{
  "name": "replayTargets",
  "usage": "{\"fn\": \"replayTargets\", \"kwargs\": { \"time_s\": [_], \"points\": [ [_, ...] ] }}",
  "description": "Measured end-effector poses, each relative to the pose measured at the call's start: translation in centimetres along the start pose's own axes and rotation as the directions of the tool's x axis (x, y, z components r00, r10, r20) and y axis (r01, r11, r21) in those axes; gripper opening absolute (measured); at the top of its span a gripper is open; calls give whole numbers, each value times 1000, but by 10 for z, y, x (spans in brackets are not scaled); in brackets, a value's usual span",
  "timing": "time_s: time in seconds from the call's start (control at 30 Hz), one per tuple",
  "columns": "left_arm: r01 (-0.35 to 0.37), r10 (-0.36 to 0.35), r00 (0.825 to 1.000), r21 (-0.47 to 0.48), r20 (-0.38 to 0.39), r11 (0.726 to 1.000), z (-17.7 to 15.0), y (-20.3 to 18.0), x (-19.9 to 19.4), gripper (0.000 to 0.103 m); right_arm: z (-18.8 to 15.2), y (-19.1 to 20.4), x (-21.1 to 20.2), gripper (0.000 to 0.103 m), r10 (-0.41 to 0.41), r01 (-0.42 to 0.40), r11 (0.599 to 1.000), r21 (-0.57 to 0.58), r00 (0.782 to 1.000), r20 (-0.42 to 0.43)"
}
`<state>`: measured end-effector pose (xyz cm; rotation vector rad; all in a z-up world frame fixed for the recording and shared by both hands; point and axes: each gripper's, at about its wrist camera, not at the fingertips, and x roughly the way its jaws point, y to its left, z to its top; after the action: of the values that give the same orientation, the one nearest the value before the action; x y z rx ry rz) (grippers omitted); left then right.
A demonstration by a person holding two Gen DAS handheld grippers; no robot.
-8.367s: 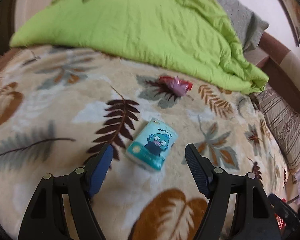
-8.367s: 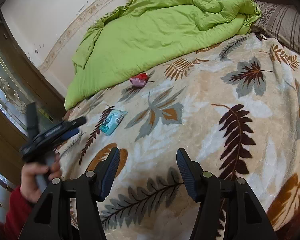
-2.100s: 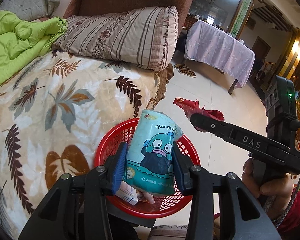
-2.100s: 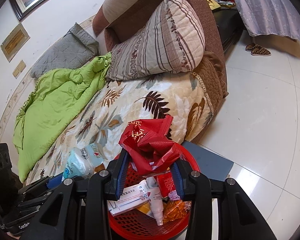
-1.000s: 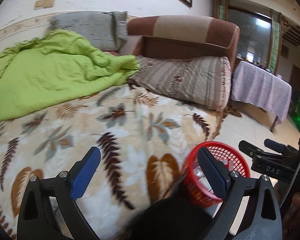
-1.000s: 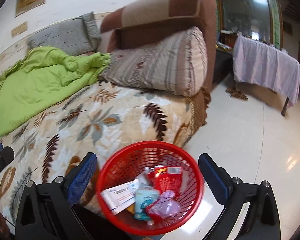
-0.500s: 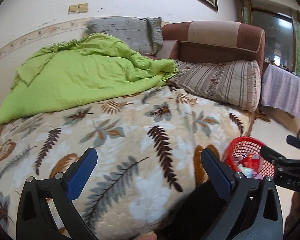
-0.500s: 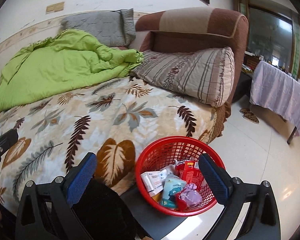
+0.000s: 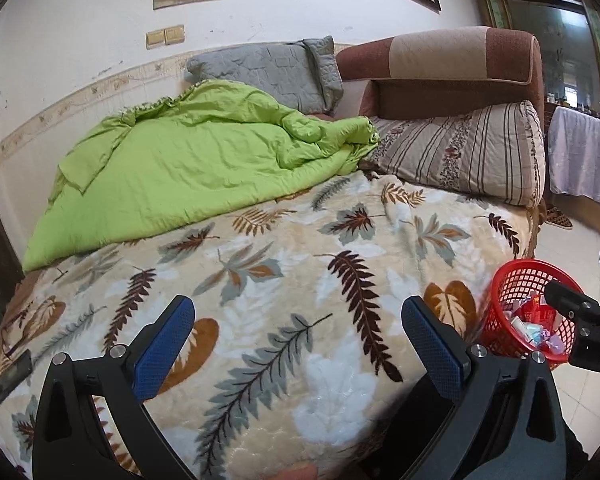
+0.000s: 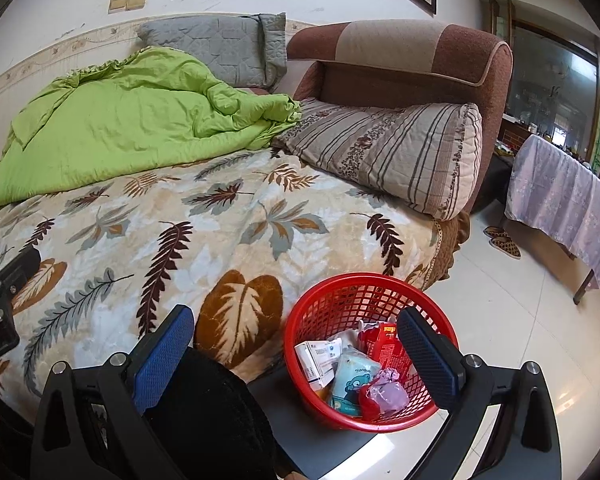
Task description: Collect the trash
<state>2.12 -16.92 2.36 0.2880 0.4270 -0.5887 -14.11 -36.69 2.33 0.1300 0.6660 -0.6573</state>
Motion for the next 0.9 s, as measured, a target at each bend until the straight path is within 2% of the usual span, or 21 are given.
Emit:
{"fn": "replayTargets", "kwargs": {
  "time_s": [0.6, 0.9],
  "points": [
    [17, -17, 1000, 29, -9, 999, -4, -1, 2, 103, -4, -4, 6, 103, 16, -15, 1000, 25, 1000, -21],
    [2, -1, 1000, 39, -4, 999, -4, -3, 1, 103, -4, -2, 6, 103, 23, -22, 999, 27, 999, -30]
  ]
}}
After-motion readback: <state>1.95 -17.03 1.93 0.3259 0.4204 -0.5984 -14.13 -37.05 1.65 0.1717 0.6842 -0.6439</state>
